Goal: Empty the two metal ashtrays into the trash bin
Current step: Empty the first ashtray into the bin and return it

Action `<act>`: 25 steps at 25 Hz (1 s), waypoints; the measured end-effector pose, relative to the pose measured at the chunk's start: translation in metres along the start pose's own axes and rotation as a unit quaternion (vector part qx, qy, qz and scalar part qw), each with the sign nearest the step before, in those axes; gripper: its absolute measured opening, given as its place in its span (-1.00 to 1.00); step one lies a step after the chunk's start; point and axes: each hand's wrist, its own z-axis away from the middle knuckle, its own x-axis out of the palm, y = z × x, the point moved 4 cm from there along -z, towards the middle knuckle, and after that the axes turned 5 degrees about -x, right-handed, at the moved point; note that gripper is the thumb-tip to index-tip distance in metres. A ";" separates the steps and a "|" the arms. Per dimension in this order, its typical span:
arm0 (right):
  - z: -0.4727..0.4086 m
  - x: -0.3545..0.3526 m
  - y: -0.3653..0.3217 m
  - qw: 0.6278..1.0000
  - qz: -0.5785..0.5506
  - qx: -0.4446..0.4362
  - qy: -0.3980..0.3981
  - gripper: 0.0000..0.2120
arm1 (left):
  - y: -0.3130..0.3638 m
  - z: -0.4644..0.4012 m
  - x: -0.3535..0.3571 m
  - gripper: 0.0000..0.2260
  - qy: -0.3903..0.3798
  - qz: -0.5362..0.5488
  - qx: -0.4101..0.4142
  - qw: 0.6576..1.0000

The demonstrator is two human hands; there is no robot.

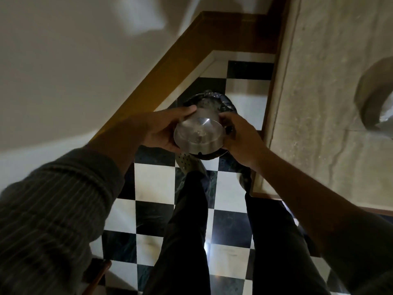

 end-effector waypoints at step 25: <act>0.008 0.043 -0.014 0.776 0.545 -0.283 -0.143 0.08 | 0.019 -0.014 0.010 0.16 0.287 -0.537 0.511 0.607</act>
